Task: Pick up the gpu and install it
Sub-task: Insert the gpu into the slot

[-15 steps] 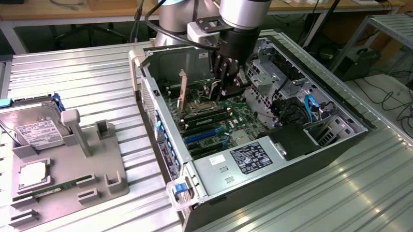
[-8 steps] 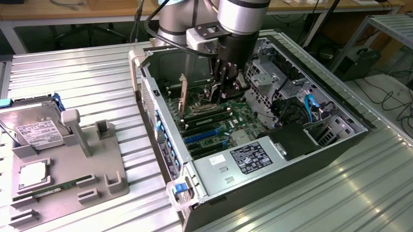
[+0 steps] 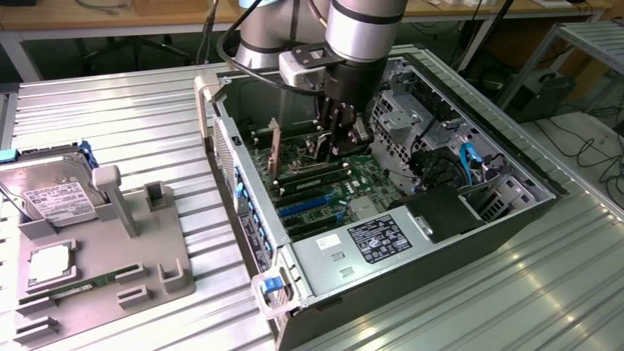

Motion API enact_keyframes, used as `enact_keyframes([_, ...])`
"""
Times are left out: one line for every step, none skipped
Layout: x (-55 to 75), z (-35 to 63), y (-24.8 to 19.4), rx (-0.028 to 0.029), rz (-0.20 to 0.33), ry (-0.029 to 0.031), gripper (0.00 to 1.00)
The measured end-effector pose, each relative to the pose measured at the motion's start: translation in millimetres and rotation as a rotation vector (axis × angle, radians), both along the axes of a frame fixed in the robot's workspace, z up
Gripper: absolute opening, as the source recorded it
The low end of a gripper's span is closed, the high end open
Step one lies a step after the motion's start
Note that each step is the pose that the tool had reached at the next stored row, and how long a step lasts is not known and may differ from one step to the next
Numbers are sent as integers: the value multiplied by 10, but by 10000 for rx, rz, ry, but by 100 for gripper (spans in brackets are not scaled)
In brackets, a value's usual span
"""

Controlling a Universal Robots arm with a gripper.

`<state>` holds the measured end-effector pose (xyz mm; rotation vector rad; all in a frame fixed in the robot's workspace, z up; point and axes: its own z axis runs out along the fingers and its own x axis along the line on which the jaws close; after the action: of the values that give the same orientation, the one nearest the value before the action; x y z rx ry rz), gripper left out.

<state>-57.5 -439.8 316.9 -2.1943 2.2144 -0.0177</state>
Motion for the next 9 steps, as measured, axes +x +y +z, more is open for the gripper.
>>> enact_keyframes([-10,-12,0,1,-2,24,28])
enact_keyframes([-19,-22,0,0,-1,39,28])
enact_keyframes([-24,-36,0,1,0,42,28])
enact_keyframes([-25,-65,-17,-1,1,48,28])
enact_keyframes([-26,-77,-48,6,0,48,28])
enact_keyframes([-26,-87,-83,14,0,48,28])
enact_keyframes([-26,-101,-107,21,0,48,28])
enact_keyframes([-26,-119,-115,25,0,46,28])
enact_keyframes([-38,-139,-116,24,-2,47,28])
